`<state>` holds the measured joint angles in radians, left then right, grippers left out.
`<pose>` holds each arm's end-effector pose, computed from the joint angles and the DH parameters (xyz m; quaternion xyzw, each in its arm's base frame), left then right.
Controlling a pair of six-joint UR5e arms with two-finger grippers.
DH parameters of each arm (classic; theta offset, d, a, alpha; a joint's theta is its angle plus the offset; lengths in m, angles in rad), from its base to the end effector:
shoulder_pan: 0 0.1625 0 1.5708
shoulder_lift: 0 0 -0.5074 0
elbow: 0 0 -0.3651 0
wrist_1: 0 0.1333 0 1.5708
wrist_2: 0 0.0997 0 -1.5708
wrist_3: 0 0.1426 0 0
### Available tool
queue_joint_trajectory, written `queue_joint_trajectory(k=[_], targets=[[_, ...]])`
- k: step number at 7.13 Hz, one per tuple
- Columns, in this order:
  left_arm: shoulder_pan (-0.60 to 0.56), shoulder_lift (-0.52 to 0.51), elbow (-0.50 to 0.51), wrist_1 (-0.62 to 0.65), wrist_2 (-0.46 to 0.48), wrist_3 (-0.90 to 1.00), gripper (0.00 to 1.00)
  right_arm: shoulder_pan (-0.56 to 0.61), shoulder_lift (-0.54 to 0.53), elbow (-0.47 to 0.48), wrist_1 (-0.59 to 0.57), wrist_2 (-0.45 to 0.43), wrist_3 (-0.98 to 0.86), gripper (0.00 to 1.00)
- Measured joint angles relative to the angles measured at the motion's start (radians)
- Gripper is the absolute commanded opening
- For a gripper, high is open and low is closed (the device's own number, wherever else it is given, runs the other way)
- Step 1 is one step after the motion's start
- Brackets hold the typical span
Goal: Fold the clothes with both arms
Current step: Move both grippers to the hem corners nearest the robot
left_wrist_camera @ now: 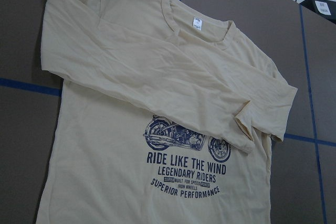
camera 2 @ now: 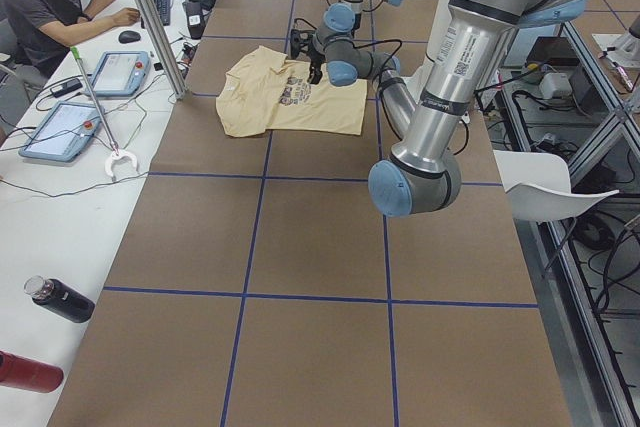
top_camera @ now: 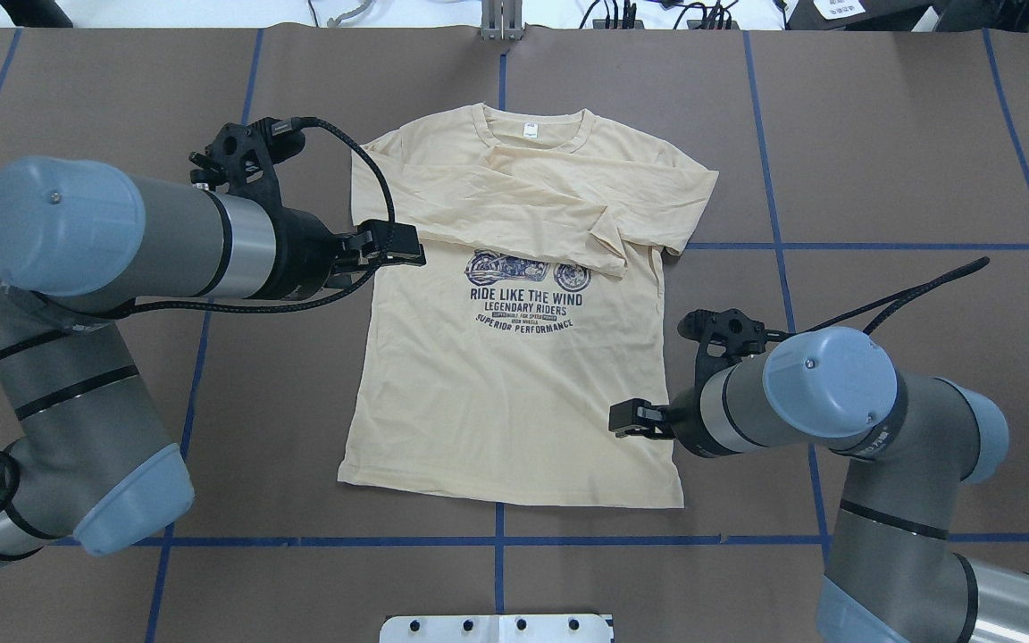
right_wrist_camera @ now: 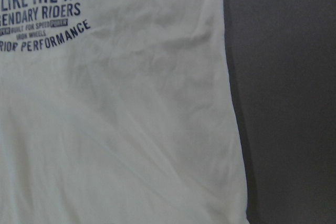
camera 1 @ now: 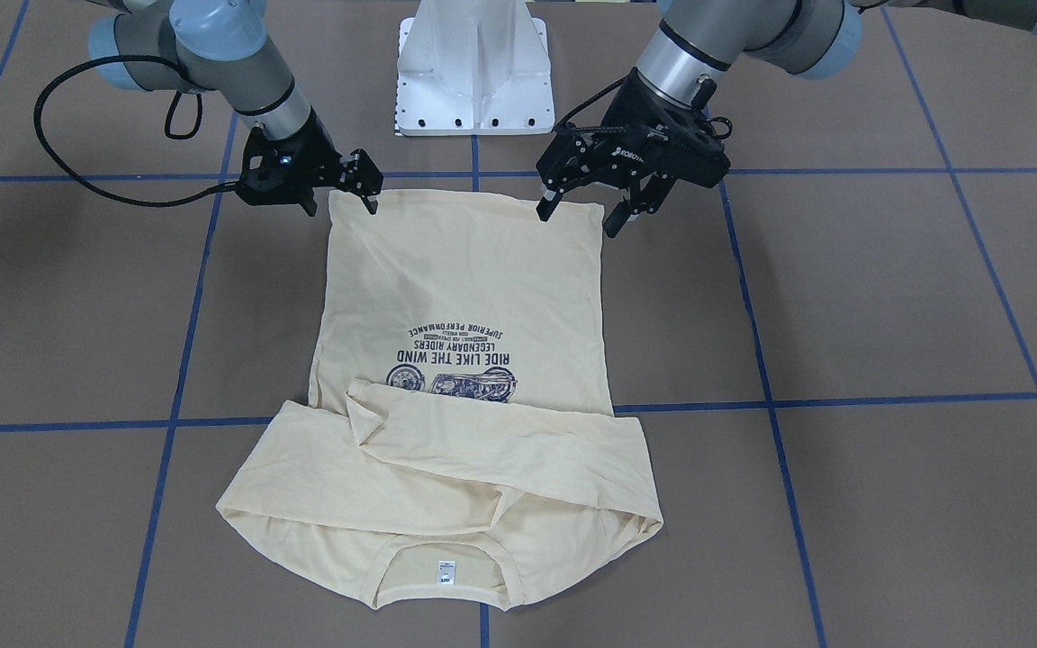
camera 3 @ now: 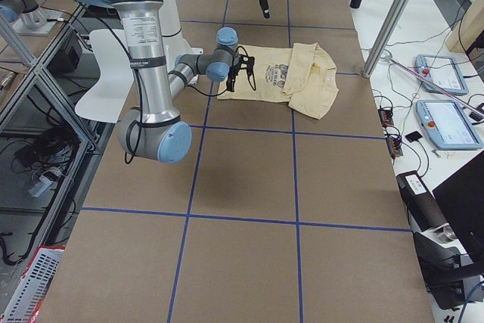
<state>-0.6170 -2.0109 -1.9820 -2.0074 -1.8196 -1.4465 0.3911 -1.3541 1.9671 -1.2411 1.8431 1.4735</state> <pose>0.4467 -0.4373 0.2898 0.1233 0.5912 -0.1213 0.7878 -0.4976 -0.3079 0.4480 -0.0086 -0.4658 0.0682 0.8822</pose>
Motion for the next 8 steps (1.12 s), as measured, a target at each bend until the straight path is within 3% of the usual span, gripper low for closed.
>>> queue_joint_trajectory(k=[4, 5, 8], targets=[[0.002, 0.008, -0.013, 0.002, 0.0, 0.0, 0.99, -0.057, -0.036, -0.014, -0.006, -0.005, 0.002, 0.97], [0.002, 0.009, -0.012, 0.002, 0.001, 0.0, 0.99, -0.069, -0.037, -0.016, -0.007, -0.004, 0.002, 0.9], [0.001, 0.009, -0.011, 0.002, 0.014, 0.001, 0.99, -0.085, -0.034, -0.028, -0.009, 0.0, 0.004, 0.82]])
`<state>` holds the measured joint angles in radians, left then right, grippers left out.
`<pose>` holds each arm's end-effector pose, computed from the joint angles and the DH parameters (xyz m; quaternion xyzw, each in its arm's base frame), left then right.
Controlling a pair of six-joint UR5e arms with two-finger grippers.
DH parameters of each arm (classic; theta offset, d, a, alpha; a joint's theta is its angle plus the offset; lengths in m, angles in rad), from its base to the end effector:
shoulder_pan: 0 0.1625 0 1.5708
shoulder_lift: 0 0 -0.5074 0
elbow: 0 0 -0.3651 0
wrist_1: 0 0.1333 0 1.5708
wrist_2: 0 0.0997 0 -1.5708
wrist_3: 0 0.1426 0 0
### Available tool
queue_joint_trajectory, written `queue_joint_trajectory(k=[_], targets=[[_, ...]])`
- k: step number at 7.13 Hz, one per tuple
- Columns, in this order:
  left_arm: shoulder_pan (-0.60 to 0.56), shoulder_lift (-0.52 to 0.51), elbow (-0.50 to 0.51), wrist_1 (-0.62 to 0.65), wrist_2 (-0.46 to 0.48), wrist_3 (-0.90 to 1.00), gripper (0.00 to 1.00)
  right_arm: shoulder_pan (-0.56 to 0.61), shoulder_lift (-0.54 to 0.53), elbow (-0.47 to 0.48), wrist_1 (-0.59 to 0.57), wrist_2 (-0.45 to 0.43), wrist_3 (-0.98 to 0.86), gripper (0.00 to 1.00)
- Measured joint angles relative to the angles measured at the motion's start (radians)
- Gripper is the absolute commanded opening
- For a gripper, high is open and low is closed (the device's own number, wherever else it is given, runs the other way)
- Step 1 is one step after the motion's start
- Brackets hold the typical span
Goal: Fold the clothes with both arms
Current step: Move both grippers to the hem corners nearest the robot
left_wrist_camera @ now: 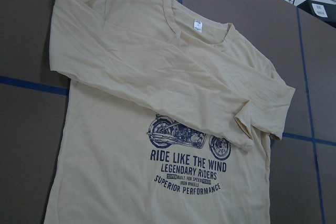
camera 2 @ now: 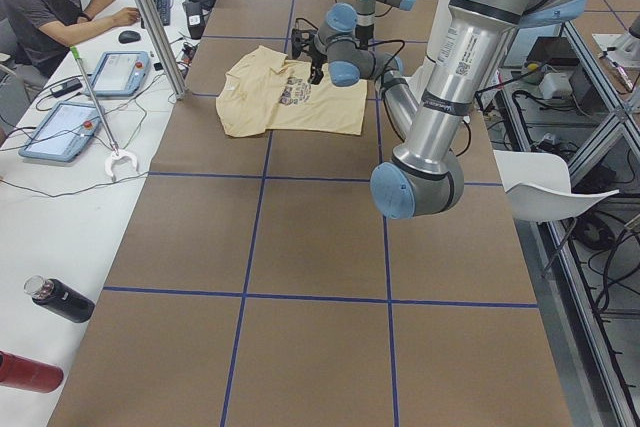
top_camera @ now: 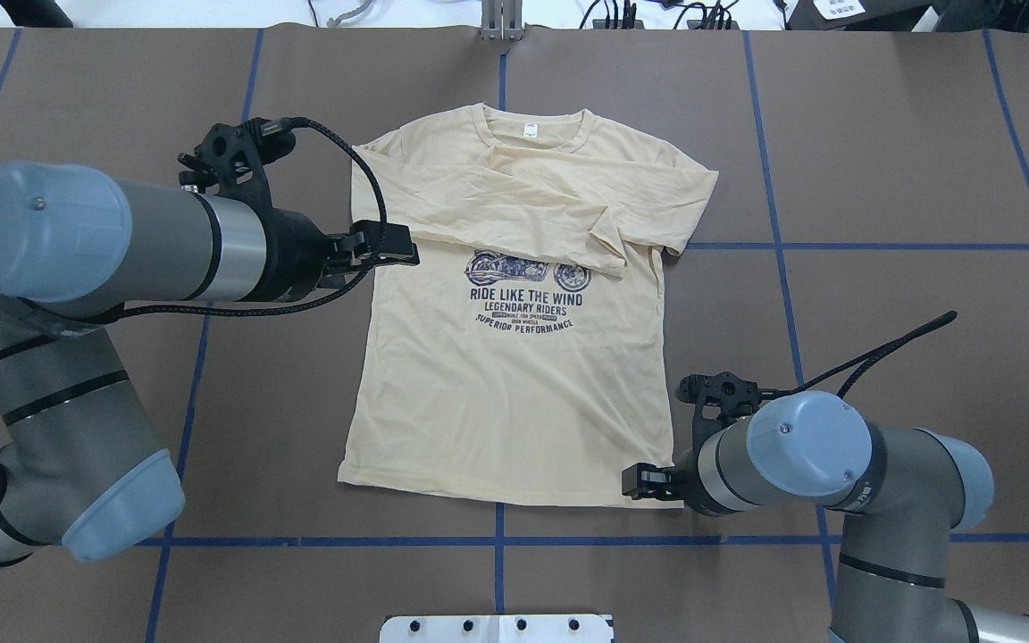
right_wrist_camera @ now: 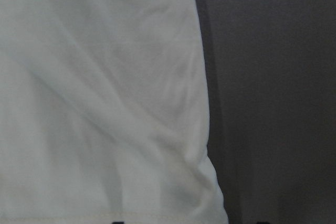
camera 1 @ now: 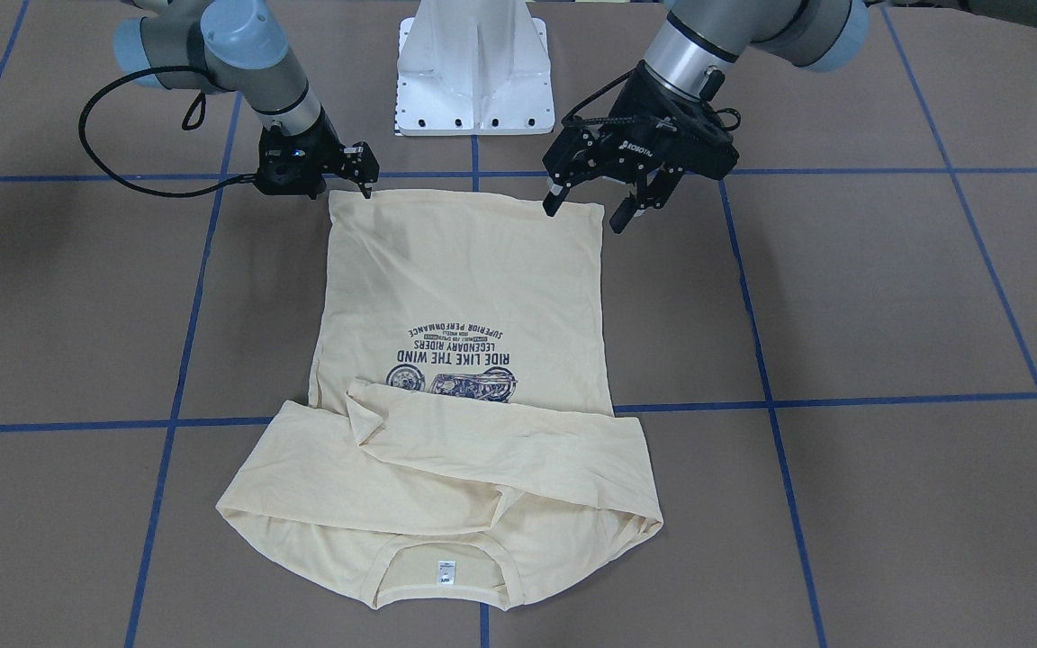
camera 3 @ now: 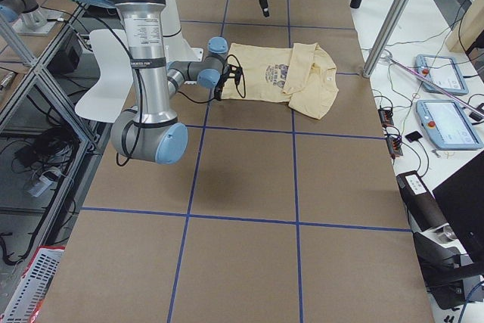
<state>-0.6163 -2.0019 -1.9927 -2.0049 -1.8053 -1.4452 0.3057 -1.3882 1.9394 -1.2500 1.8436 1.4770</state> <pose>0.4425 -0.4362 0.2916 0.1288 0.5893 -0.1249 0.7877 -0.5173 -0.2628 0.4823 -0.0378 -0.4345 0.0379 0.8991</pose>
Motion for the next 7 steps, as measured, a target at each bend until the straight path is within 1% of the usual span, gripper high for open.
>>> queue_joint_trajectory(k=[1, 2, 4, 6, 7], targets=[[0.0, 0.0, 0.0, 0.0, 0.001, 0.0, 0.99, -0.003, 0.001, -0.009, 0.0, 0.001, 0.0, 0.79], [0.0, 0.0, 0.0, 0.0, 0.001, 0.0, 0.99, -0.005, 0.001, -0.014, 0.0, 0.001, 0.0, 0.66], [0.0, 0.0, 0.0, 0.0, 0.001, 0.0, 0.99, -0.005, 0.0, -0.016, -0.001, 0.001, 0.0, 0.0], [0.001, 0.0, 0.001, 0.0, 0.001, 0.0, 0.99, -0.004, 0.003, -0.012, -0.016, 0.003, 0.0, 0.0], [0.001, 0.0, 0.001, 0.0, 0.001, 0.0, 0.99, -0.004, 0.009, -0.003, -0.043, 0.007, 0.0, 0.0]])
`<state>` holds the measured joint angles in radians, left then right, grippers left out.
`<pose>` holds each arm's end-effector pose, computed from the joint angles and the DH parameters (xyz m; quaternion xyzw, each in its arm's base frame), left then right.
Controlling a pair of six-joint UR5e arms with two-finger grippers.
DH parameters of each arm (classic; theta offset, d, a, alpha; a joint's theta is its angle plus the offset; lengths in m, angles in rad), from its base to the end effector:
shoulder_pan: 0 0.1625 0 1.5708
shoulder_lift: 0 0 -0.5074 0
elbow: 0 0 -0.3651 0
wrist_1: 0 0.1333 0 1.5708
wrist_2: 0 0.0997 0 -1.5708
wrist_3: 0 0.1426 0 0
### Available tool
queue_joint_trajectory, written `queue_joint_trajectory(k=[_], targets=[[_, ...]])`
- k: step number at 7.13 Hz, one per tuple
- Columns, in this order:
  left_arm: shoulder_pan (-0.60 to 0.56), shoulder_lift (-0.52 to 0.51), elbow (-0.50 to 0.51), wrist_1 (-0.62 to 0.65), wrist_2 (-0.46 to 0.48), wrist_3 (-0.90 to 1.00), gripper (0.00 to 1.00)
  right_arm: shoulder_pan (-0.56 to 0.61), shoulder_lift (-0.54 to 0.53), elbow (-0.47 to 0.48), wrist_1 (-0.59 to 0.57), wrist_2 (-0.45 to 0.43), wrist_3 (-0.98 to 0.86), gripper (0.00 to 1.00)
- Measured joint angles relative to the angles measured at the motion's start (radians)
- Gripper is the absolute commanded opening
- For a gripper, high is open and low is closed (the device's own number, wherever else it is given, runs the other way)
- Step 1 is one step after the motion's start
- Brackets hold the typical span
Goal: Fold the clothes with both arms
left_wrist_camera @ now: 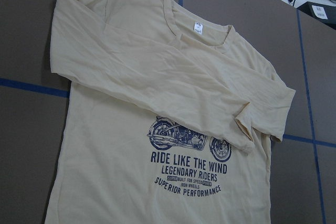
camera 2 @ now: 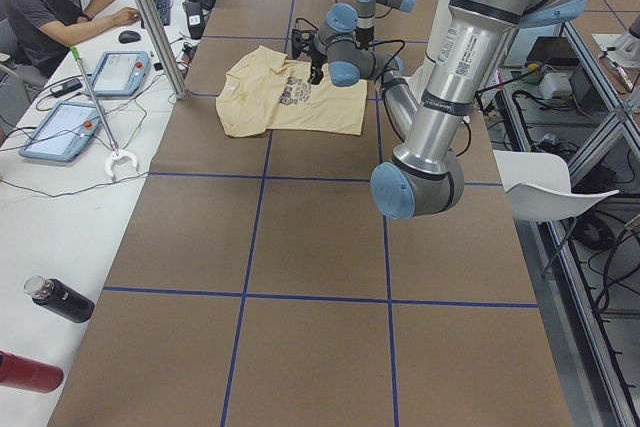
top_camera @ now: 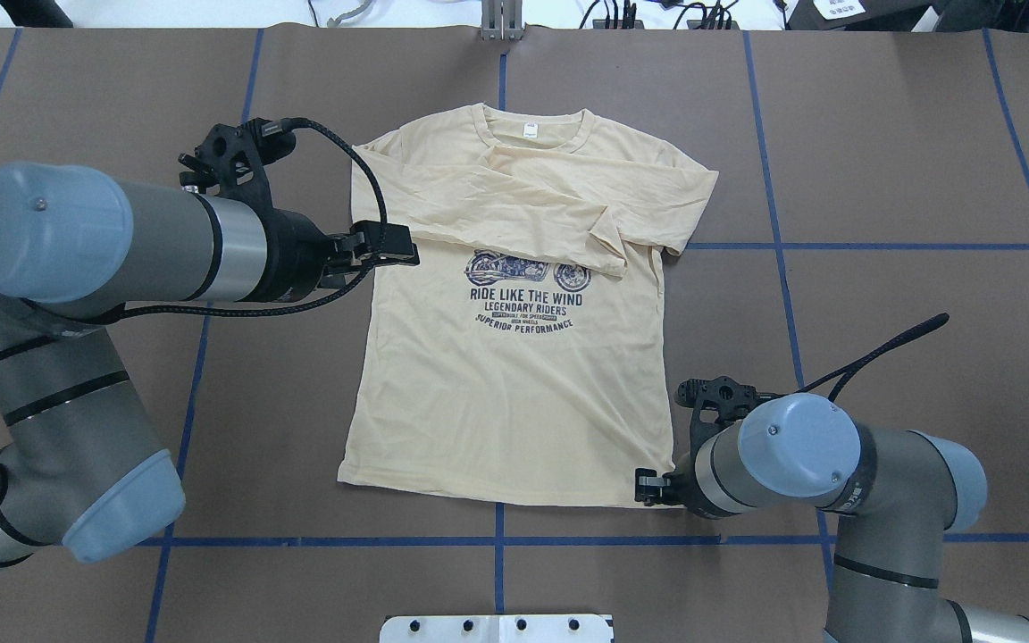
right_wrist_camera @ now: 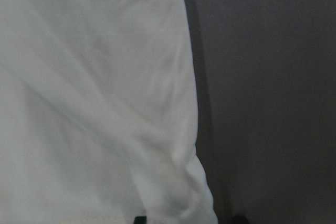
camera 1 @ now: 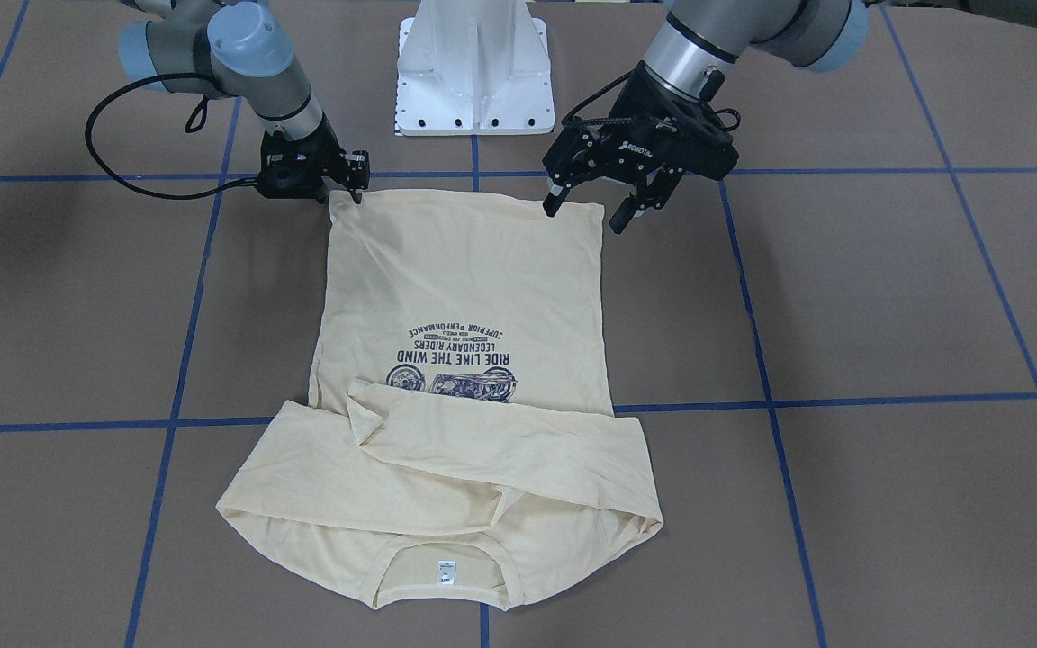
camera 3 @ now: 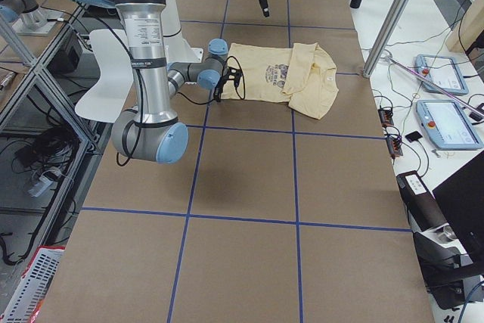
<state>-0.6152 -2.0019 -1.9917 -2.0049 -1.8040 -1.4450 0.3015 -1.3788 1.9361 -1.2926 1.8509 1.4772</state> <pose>0.4432 -0.4361 0.2920 0.1289 0.5889 -0.1249 0.7881 -0.5214 -0.2604 0.4855 -0.0463 -0.4190 0.0376 0.9060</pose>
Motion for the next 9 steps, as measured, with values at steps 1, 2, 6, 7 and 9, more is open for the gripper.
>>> queue_joint_trajectory(k=[1, 2, 6, 7, 9], targets=[[0.0, 0.0, 0.0, 0.0, 0.0, 0.0, 0.99, 0.0, 0.005, 0.014, -0.03, 0.011, 0.0, 0.0], [0.001, 0.0, 0.002, 0.0, 0.0, 0.0, 0.99, 0.0, 0.008, 0.03, -0.059, 0.024, 0.0, 0.0], [0.006, 0.023, 0.006, 0.006, 0.0, -0.003, 0.99, 0.004, 0.012, 0.05, -0.083, 0.031, 0.0, 0.0], [0.021, 0.044, 0.003, 0.007, 0.002, -0.008, 0.99, 0.01, 0.013, 0.057, -0.08, 0.03, 0.0, 0.0], [0.127, 0.087, 0.002, 0.057, 0.078, -0.043, 0.99, 0.031, 0.014, 0.061, -0.074, 0.031, 0.0, 0.0]])
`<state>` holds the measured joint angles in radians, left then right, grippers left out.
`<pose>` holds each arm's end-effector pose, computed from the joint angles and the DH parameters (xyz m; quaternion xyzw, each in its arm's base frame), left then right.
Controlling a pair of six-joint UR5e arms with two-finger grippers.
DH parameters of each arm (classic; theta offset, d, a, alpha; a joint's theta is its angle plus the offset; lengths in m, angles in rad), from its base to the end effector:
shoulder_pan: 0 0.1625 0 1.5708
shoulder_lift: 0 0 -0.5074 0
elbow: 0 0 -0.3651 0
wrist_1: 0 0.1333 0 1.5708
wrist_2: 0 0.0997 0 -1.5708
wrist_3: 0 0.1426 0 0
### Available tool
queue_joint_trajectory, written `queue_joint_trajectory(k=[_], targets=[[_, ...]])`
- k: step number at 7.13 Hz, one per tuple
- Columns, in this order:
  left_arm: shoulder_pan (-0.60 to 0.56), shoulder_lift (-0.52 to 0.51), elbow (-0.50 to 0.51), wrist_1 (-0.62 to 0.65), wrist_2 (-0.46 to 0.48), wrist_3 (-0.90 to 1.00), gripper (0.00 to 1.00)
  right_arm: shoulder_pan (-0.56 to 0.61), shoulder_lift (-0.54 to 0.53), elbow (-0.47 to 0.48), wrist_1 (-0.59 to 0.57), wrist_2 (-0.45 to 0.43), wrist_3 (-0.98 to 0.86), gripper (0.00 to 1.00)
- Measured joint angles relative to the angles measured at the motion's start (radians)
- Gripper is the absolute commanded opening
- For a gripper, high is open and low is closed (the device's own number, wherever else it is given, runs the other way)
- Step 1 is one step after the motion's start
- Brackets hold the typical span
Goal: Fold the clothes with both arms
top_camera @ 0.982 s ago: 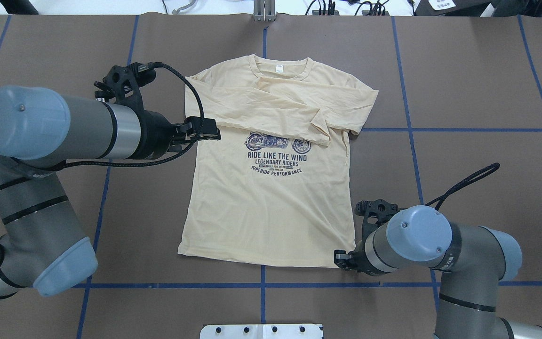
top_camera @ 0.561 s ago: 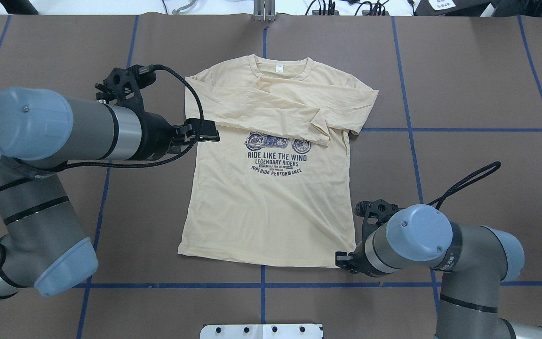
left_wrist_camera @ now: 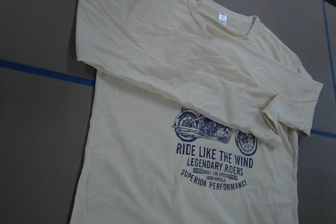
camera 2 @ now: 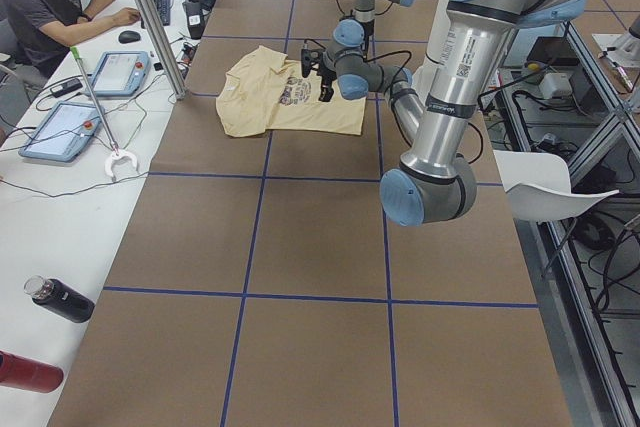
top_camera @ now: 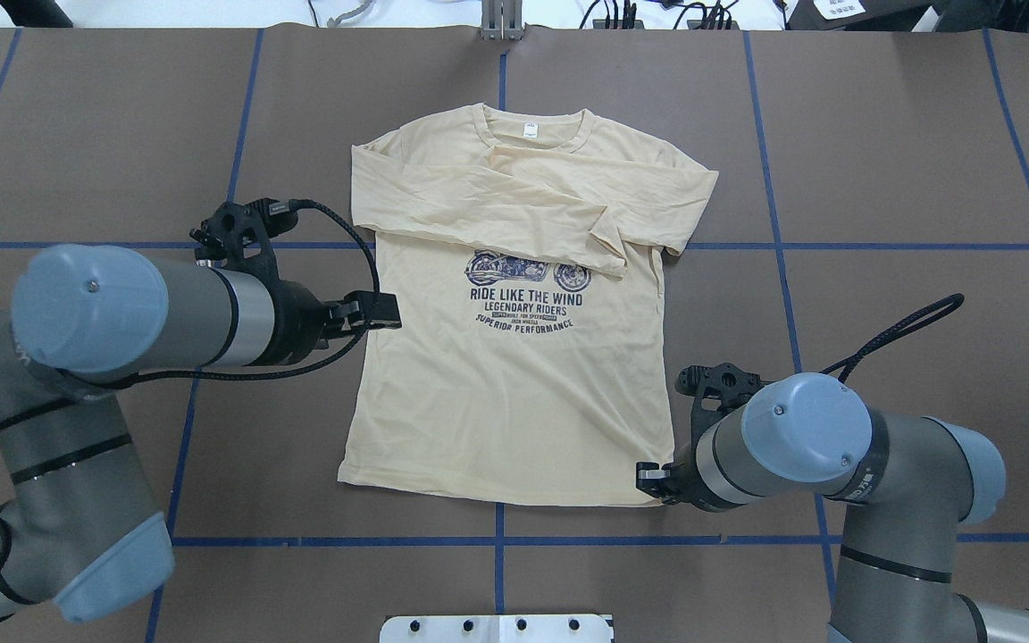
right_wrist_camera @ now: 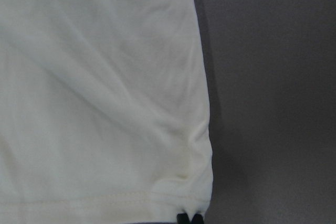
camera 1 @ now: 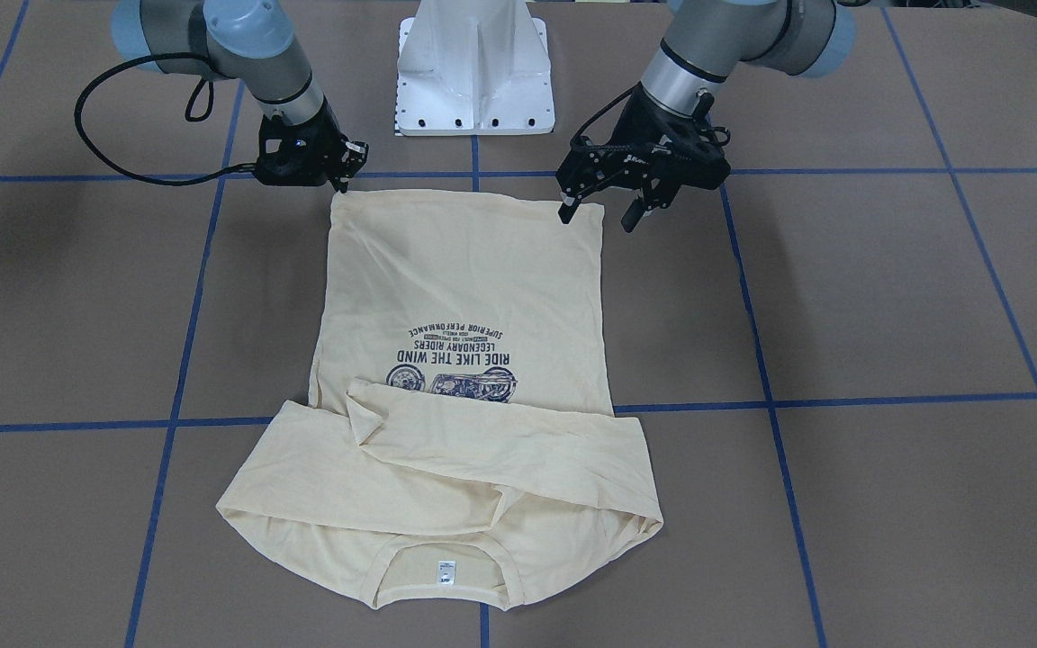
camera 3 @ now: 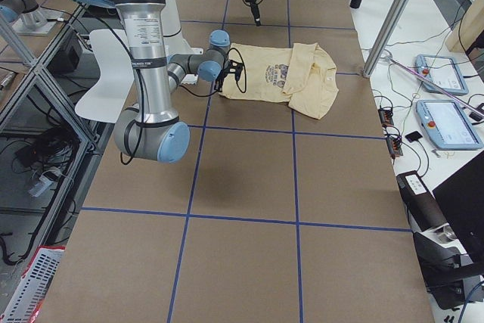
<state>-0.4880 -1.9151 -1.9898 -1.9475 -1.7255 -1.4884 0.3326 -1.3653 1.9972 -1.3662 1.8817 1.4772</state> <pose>0.4819 -0.3819 0.3560 0.0889 0.5346 -0.1282 0.8306 -0.5054 -0.2695 0.4605 -0.0534 -0.4221 0.0452 0.9038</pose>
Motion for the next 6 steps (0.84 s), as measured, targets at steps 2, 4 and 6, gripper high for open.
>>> queue_joint_trajectory(k=[2, 4, 6], targets=[[0.122, 0.013, 0.007, 0.11, 0.097, -0.02, 0.96, 0.017, 0.0, 0.001, 0.001, 0.001, 0.0, 0.0], [0.186, 0.016, 0.026, 0.163, 0.131, -0.022, 0.92, 0.027, 0.001, 0.001, 0.001, 0.002, 0.0, 0.0], [0.2, 0.016, 0.053, 0.171, 0.137, -0.022, 0.9, 0.032, 0.006, 0.0, 0.001, 0.001, 0.0, 0.0]])
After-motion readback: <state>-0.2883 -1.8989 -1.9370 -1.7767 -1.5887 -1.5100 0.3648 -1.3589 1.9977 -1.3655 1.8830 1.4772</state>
